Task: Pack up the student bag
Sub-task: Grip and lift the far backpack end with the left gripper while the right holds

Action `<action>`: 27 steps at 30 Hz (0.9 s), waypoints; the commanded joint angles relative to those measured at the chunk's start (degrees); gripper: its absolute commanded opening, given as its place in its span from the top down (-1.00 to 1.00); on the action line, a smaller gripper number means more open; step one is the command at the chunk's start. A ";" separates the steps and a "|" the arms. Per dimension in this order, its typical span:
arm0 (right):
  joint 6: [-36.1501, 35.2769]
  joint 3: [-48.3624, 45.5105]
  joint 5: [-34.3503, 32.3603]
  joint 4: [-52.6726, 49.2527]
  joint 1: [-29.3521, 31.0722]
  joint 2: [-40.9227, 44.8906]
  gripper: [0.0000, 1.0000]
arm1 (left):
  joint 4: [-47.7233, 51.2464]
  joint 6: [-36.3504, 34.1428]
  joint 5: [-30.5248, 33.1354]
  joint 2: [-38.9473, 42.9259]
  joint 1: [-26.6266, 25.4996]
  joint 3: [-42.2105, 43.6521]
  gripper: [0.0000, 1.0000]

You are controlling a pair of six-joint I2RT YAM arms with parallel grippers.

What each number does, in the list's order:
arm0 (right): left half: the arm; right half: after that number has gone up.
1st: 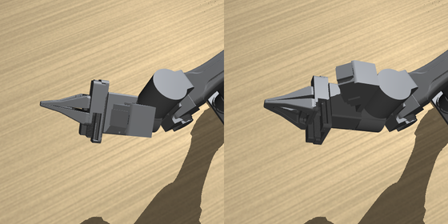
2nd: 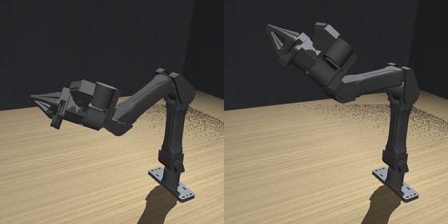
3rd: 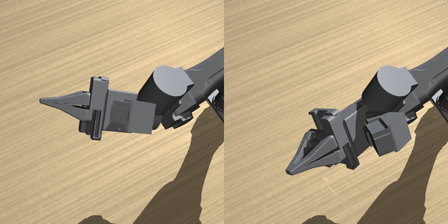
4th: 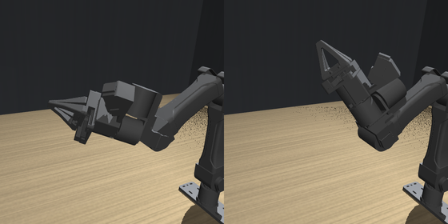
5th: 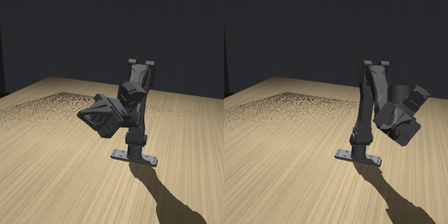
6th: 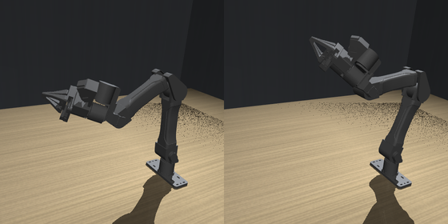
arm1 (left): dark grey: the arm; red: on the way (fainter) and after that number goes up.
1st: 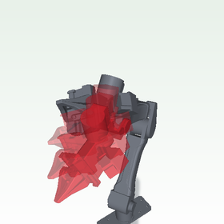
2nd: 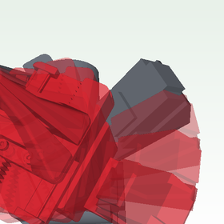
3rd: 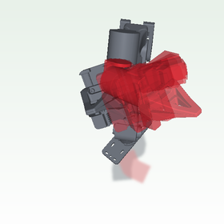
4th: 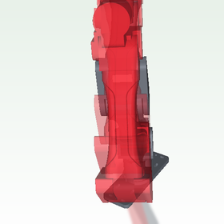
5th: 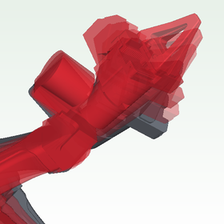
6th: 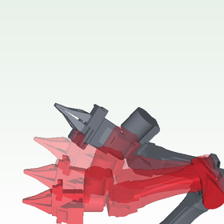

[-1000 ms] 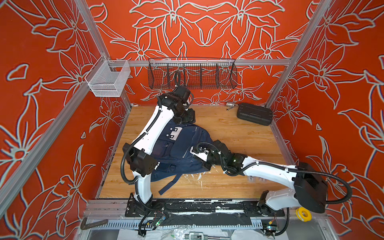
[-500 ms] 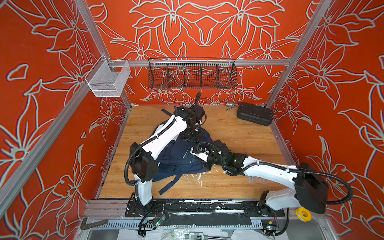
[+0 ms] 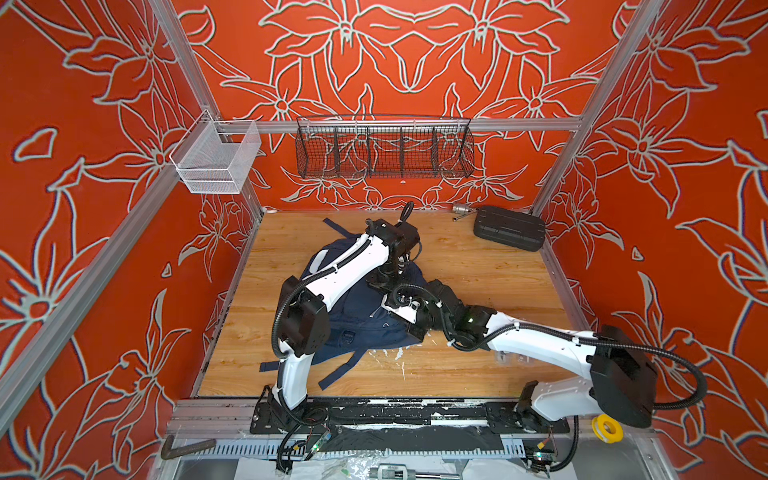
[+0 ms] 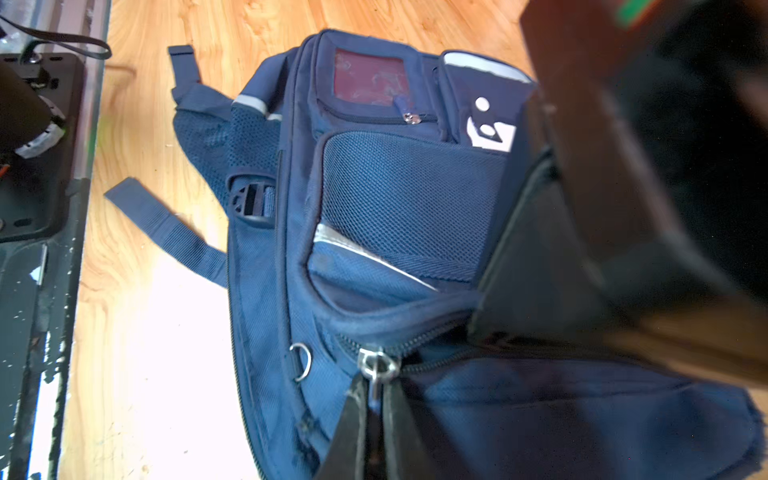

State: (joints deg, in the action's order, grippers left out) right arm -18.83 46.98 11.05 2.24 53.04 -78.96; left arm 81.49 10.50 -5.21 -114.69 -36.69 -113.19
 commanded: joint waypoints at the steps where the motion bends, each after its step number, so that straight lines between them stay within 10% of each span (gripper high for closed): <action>1: 0.17 1.86 1.49 -1.40 0.38 2.23 1.00 | -1.41 3.86 -0.55 0.03 0.63 -8.45 1.00; 22: 4.94 0.39 -6.31 5.98 4.04 0.91 1.00 | -9.40 21.10 0.97 0.72 4.89 -18.38 1.00; 27: 3.16 -2.98 5.47 7.12 -2.68 6.11 1.00 | -3.88 21.02 1.17 4.52 5.61 -12.74 1.00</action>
State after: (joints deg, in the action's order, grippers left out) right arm -14.76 45.91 4.03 9.32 52.05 -75.88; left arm 82.32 29.87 -6.55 -115.70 -32.32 -126.78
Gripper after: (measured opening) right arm 0.086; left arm 0.063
